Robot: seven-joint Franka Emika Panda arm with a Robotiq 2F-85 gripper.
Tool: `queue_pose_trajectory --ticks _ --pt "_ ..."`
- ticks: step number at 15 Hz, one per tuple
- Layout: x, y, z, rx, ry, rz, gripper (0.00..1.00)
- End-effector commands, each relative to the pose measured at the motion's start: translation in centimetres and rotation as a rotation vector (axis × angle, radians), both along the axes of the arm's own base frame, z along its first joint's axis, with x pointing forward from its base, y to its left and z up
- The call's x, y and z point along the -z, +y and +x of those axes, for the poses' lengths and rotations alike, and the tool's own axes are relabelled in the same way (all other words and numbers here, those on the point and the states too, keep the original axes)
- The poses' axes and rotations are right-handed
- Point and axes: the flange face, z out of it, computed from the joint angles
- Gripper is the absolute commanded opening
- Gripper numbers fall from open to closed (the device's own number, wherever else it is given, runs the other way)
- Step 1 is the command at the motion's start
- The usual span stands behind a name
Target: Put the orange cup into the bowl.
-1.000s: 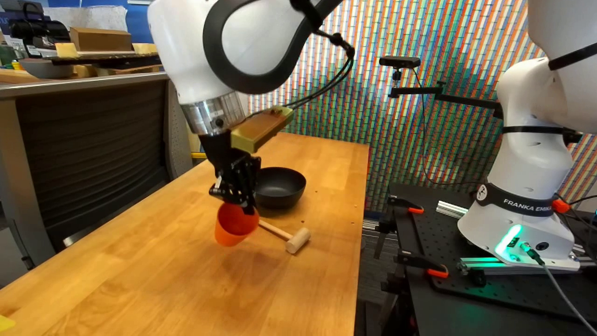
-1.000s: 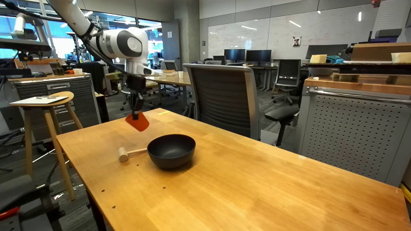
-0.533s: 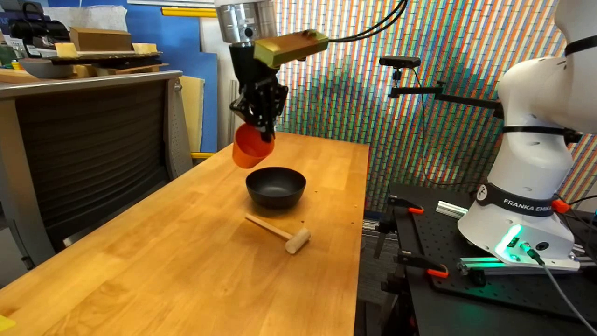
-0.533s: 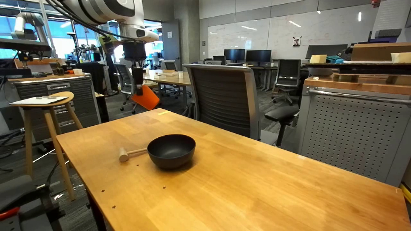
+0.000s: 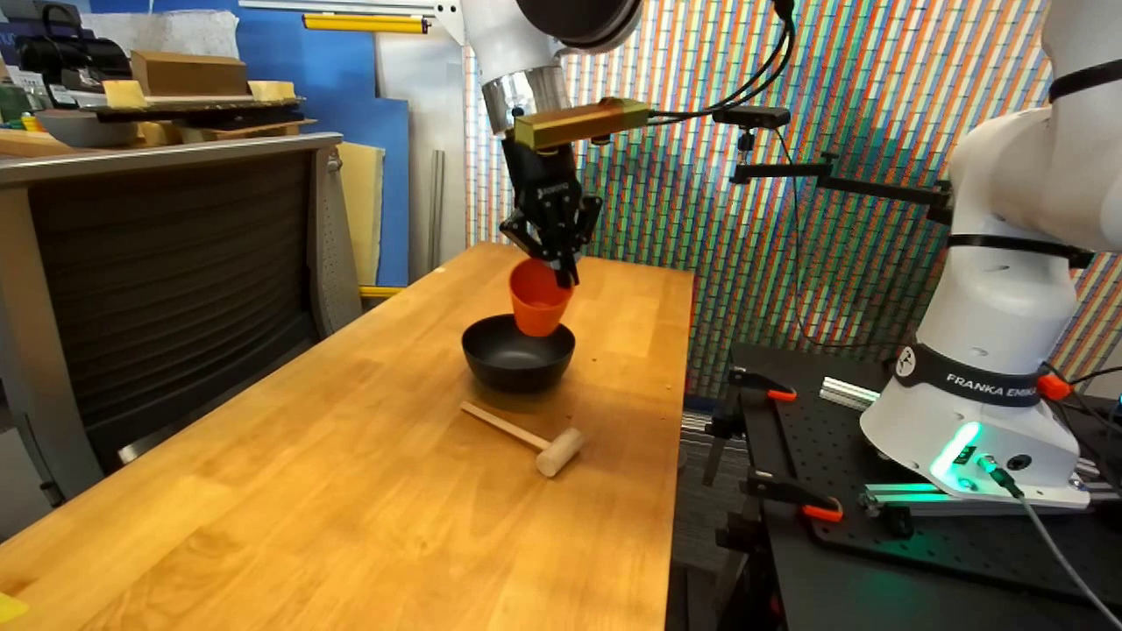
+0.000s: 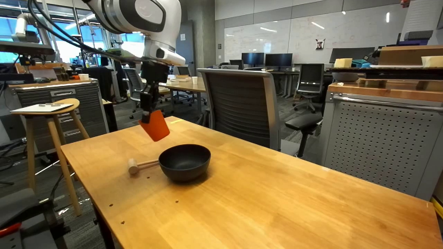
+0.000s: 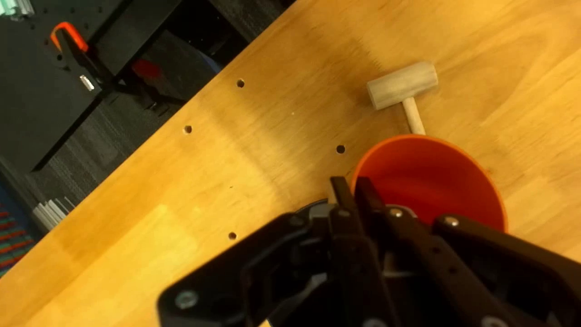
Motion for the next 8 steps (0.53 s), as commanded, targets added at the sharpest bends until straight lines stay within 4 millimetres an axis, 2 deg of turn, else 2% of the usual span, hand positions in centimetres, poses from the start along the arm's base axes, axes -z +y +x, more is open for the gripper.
queue_pose_trajectory --ticks 1,5,8 --pt "3.5 -2.4 2.3 0.086 0.016 0.090 0.02" --pt "7.9 -5.3 4.7 0.165 -0.003 0.176 0.02" --pt "10.1 -7.5 6.4 0.198 -0.007 0.173 0.02"
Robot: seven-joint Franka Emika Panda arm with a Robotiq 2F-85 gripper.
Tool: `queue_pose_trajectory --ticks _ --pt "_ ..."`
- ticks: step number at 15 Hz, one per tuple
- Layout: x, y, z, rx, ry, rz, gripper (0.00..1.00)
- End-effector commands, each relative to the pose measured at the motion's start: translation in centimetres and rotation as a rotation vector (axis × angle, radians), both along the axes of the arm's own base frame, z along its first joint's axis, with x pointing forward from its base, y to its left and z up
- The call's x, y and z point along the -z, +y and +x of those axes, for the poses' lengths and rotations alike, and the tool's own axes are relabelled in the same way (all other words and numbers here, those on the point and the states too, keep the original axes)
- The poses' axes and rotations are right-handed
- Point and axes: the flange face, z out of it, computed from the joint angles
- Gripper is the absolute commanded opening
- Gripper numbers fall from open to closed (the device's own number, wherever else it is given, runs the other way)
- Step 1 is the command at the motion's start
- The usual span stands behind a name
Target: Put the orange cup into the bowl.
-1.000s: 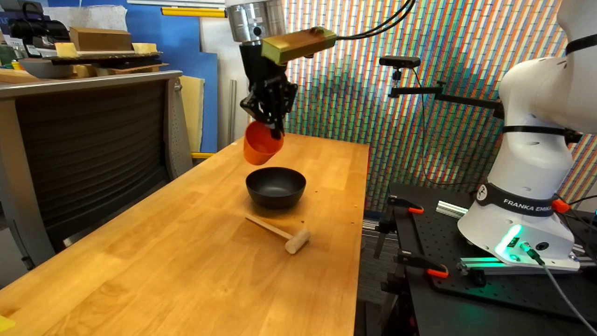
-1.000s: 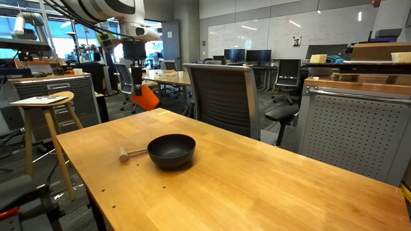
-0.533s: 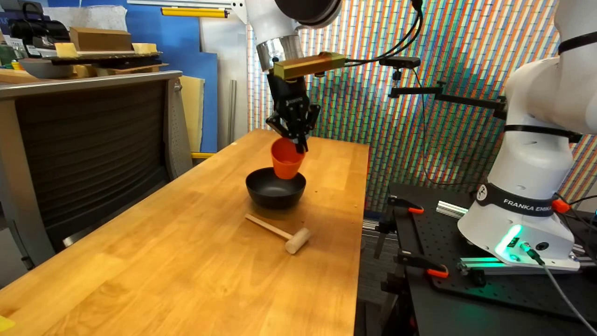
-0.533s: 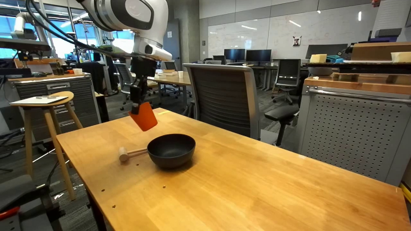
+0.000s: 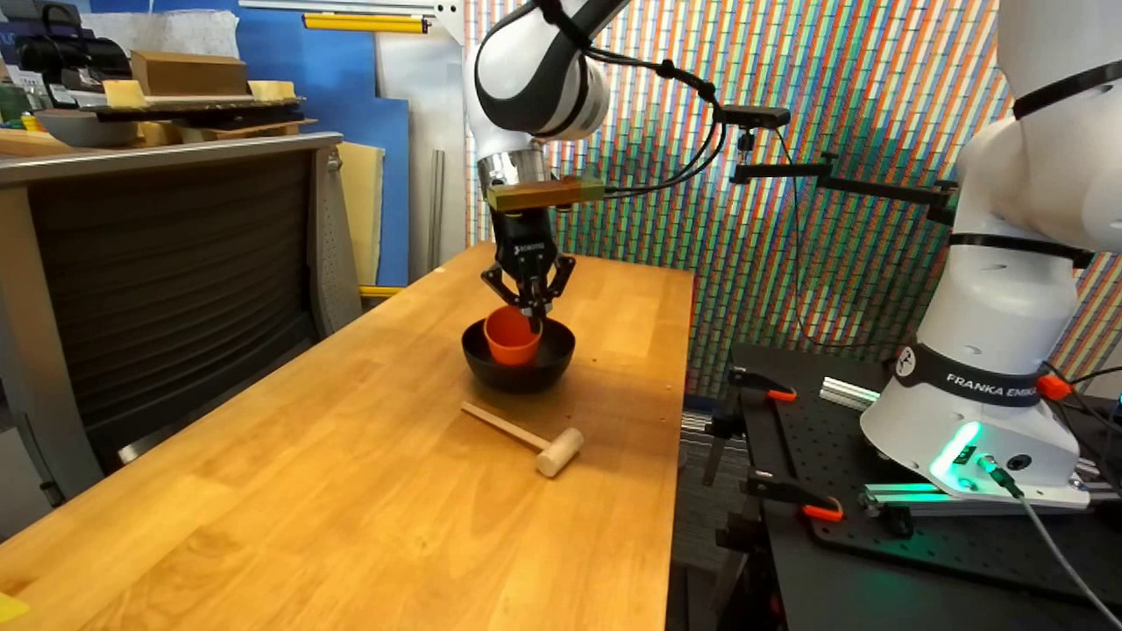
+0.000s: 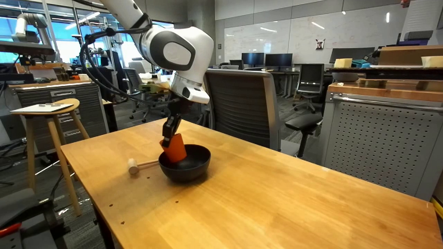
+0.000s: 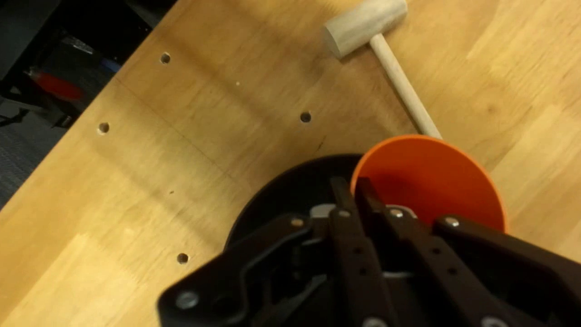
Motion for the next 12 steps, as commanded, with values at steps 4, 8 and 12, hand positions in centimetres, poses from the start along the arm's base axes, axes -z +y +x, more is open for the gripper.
queue_pose_trajectory --ticks 4,8,12 --pt "3.0 -3.9 3.7 0.083 -0.018 0.053 0.02" --pt "3.5 -3.9 3.5 0.096 -0.011 0.052 0.40" --pt "4.0 -2.0 2.2 0.067 0.018 0.054 0.70"
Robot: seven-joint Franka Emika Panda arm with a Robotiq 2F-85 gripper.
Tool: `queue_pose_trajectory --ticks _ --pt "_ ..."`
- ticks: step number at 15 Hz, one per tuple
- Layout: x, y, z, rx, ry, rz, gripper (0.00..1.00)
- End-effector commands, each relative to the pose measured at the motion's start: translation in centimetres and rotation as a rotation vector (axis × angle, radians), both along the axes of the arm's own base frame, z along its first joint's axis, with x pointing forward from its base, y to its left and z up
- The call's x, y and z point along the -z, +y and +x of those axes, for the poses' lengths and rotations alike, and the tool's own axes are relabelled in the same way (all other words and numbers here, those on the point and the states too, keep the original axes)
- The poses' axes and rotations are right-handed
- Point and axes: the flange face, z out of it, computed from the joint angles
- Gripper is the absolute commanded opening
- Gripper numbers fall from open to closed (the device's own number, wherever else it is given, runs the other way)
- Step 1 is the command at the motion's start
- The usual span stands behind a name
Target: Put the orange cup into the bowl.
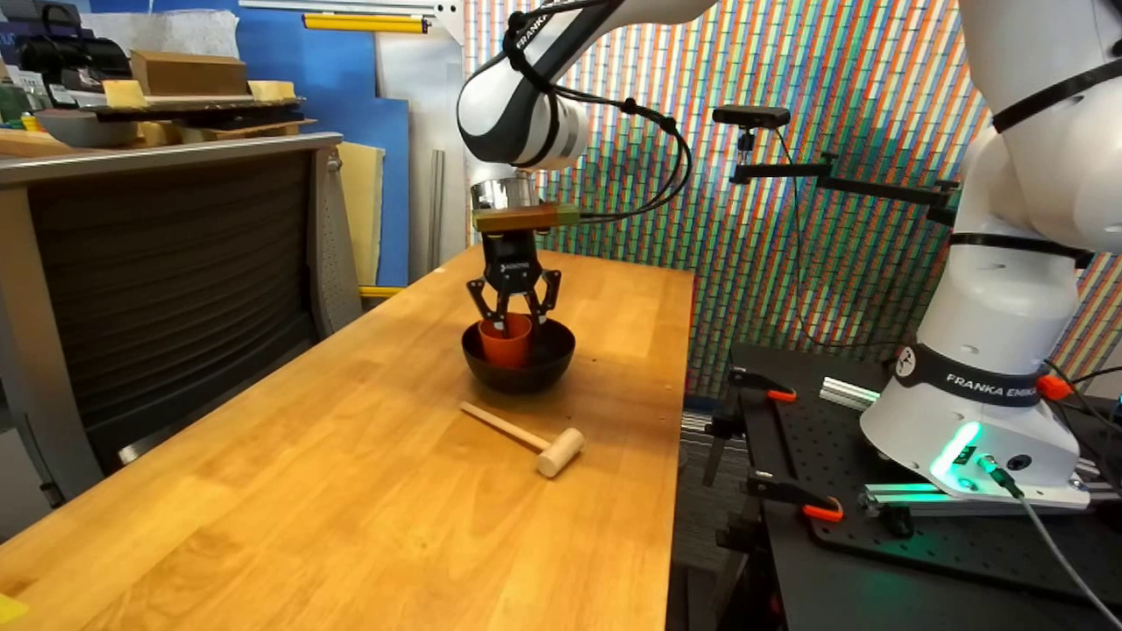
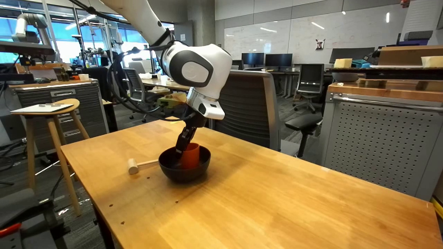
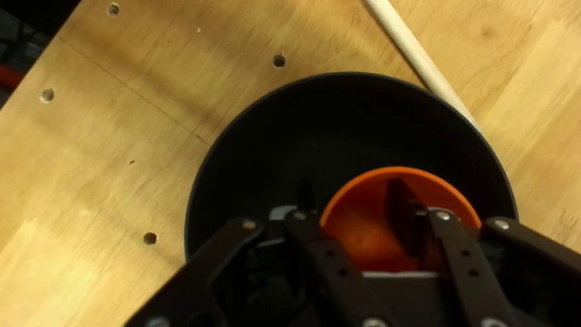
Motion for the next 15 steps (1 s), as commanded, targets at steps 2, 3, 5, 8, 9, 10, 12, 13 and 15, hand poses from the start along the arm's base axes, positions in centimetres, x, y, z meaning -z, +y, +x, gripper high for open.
queue_pose_trajectory --ticks 2,3,5,8,9,10,12,13,15 --pt "-0.5 3.9 -1.5 -0.075 0.022 -0.004 0.85" --pt "-1.1 5.3 -2.0 -0.113 0.026 -0.025 0.94" --pt "-3.3 7.6 -2.8 -0.189 0.012 -0.083 1.00" --pt "-7.3 9.8 -3.3 -0.267 -0.035 -0.174 1.00" --pt "-8.5 10.4 -3.6 -0.290 -0.049 -0.190 1.00" --pt "-9.6 11.0 -3.8 -0.306 -0.065 -0.208 1.00" --pt "-11.9 11.7 -4.5 -0.352 -0.081 -0.240 1.00" --pt "-12.8 11.8 -4.7 -0.373 -0.088 -0.253 1.00" --pt "-13.5 11.8 -4.4 -0.430 -0.081 -0.278 1.00"
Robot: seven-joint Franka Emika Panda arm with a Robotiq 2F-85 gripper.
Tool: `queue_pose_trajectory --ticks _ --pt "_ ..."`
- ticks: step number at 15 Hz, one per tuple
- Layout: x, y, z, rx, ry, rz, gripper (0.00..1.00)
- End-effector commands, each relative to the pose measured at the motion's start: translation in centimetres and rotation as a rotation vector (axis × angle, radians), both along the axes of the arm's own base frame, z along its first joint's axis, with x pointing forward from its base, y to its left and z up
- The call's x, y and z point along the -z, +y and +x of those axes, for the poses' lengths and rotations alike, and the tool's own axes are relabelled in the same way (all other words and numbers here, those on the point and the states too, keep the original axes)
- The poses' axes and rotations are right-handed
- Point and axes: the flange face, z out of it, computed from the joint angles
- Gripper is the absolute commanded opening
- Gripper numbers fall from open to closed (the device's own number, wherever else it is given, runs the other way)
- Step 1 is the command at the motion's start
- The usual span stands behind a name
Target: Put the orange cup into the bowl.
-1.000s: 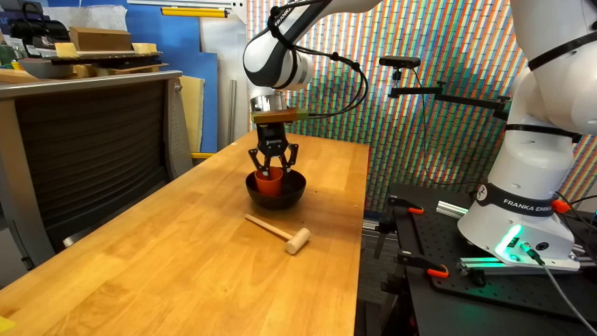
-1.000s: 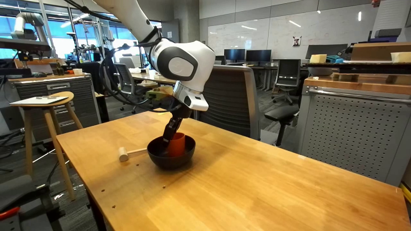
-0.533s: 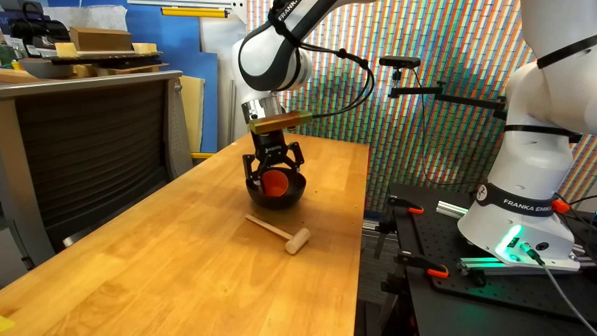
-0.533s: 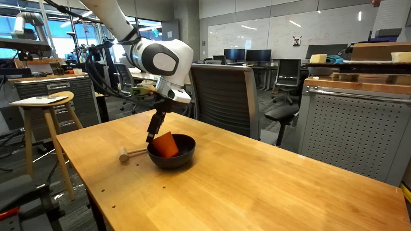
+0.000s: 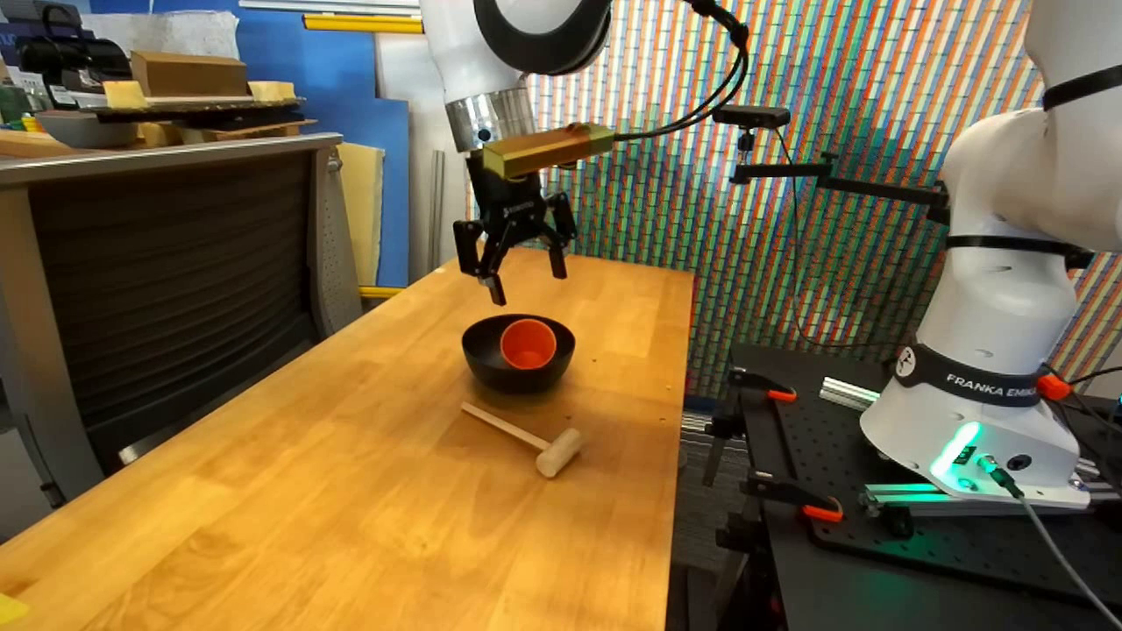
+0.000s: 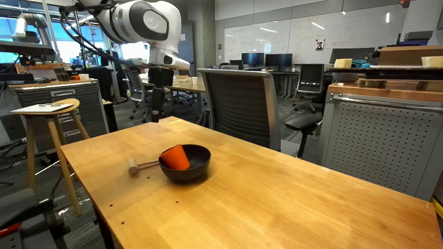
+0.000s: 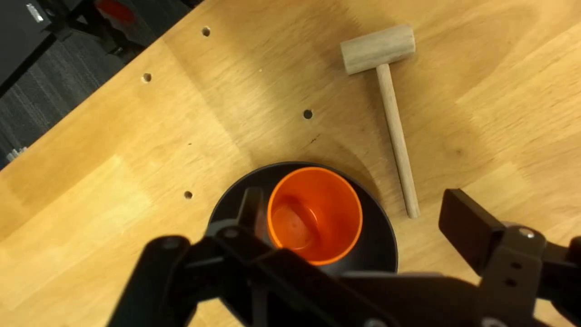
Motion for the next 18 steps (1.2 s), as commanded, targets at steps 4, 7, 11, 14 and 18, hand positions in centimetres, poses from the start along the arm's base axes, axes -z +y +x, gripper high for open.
queue_pose_trajectory --ticks 4,7,11,14,18 --pt "0.9 -1.5 1.1 -0.065 0.046 -0.084 1.00" --pt "4.5 -3.3 1.7 -0.065 0.117 -0.131 1.00" --pt "7.9 -4.0 2.8 -0.068 0.164 -0.125 1.00" --pt "7.0 -1.8 2.4 -0.108 0.145 -0.110 1.00" --pt "1.5 2.5 0.3 -0.224 0.052 -0.097 1.00"
